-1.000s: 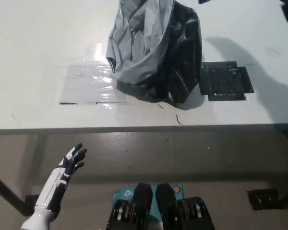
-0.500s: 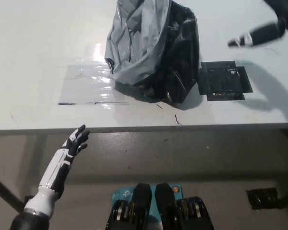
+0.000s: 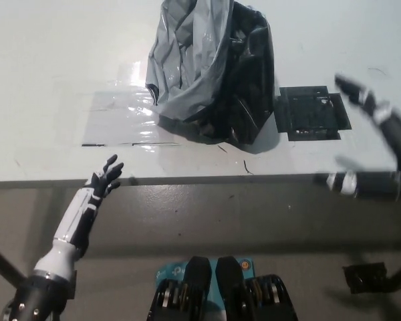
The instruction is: Use the right hand to pick up a rubix's cube and place it into a plastic bag and lift the bag
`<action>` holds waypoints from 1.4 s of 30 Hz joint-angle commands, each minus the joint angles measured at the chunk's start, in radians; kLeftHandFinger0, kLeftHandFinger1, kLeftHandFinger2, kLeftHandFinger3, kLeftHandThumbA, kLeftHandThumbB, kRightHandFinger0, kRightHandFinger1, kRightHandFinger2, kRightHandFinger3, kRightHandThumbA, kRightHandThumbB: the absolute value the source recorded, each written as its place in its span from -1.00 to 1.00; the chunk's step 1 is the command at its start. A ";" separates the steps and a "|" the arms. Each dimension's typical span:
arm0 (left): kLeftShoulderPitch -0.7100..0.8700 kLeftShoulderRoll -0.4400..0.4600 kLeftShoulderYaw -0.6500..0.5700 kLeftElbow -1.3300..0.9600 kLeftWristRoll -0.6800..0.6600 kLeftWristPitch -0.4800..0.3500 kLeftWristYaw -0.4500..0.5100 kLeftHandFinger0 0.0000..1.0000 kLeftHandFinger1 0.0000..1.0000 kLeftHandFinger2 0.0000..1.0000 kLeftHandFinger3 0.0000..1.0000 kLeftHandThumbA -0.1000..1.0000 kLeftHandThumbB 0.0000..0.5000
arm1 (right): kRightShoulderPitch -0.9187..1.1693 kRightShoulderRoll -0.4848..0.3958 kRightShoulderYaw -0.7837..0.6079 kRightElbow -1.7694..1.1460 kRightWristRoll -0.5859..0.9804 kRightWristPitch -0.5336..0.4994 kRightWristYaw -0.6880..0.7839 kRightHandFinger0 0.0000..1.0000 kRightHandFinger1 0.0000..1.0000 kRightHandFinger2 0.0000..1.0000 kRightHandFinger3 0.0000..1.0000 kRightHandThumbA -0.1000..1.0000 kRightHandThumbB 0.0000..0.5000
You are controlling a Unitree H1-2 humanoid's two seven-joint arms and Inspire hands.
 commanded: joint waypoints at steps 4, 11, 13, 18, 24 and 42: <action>-0.039 0.029 0.032 0.001 -0.042 -0.030 -0.014 1.00 1.00 1.00 1.00 1.00 -0.20 | 0.079 0.213 -0.100 0.068 0.149 -0.388 -0.158 1.00 1.00 1.00 1.00 1.00 0.57; 0.023 0.025 0.014 -0.005 -0.024 -0.048 -0.018 1.00 1.00 1.00 1.00 1.00 -0.20 | 0.090 0.288 -0.069 0.374 0.094 -0.481 -0.166 1.00 1.00 1.00 1.00 1.00 0.12; 0.042 0.021 0.010 -0.011 -0.027 -0.048 -0.021 1.00 1.00 1.00 1.00 1.00 -0.22 | 0.107 0.292 -0.065 0.429 0.073 -0.512 -0.173 1.00 1.00 1.00 1.00 1.00 0.03; 0.118 0.014 -0.009 -0.029 -0.014 -0.062 -0.027 1.00 1.00 1.00 1.00 1.00 -0.25 | 0.197 0.280 -0.062 0.563 0.032 -0.603 -0.188 1.00 1.00 1.00 1.00 1.00 -0.15; 0.168 0.022 -0.023 -0.035 0.012 -0.080 -0.025 1.00 1.00 1.00 1.00 1.00 -0.24 | 0.239 0.267 -0.056 0.600 0.044 -0.623 -0.180 1.00 1.00 1.00 1.00 1.00 -0.14; 0.176 0.031 -0.014 -0.027 -0.004 -0.083 -0.019 1.00 1.00 1.00 1.00 0.99 -0.27 | 0.218 0.257 -0.017 0.676 0.044 -0.657 -0.193 1.00 1.00 1.00 1.00 1.00 -0.23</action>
